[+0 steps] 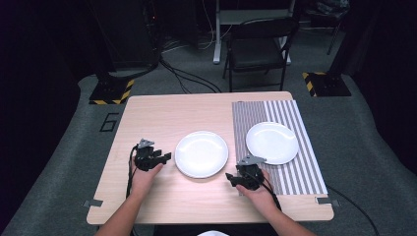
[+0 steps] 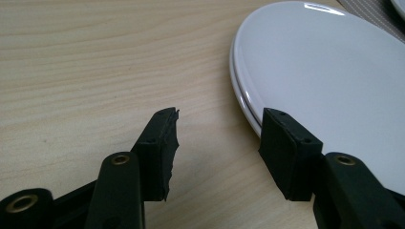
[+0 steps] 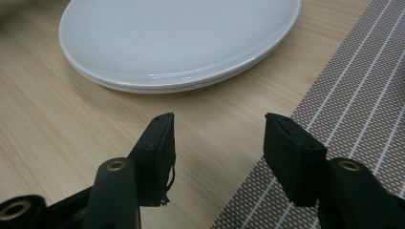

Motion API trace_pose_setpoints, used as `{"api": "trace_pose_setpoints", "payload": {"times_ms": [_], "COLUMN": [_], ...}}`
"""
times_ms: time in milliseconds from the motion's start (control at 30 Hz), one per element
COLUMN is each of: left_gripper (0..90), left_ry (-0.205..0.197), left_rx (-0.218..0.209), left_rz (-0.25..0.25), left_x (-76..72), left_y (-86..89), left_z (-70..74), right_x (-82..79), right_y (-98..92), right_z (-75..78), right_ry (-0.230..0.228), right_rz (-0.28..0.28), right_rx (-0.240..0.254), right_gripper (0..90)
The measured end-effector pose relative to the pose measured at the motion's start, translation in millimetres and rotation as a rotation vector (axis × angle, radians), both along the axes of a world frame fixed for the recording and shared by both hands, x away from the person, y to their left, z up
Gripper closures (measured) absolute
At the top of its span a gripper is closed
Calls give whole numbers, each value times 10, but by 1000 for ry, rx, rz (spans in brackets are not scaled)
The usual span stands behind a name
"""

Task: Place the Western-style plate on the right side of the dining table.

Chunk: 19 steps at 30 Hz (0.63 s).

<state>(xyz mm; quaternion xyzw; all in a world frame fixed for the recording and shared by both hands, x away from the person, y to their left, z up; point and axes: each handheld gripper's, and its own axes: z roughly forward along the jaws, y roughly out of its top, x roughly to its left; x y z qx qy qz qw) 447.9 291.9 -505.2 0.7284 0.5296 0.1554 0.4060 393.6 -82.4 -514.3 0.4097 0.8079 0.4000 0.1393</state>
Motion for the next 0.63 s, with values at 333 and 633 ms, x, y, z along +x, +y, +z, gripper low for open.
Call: {"api": "trace_pose_setpoints", "payload": {"times_ms": [333, 633], "left_gripper": [458, 448], "left_ry": [16, 30], "left_rx": [38, 68], "left_rz": [13, 17], "left_x": [40, 76], "left_y": [34, 54], "left_z": [-73, -126], "right_x": [-61, -85], "right_y": [58, 129], "right_z": [-56, -86], "right_ry": [-2, -19], "right_rz": [25, 55], "right_rx": [-3, -36], "right_gripper": [440, 433]}}
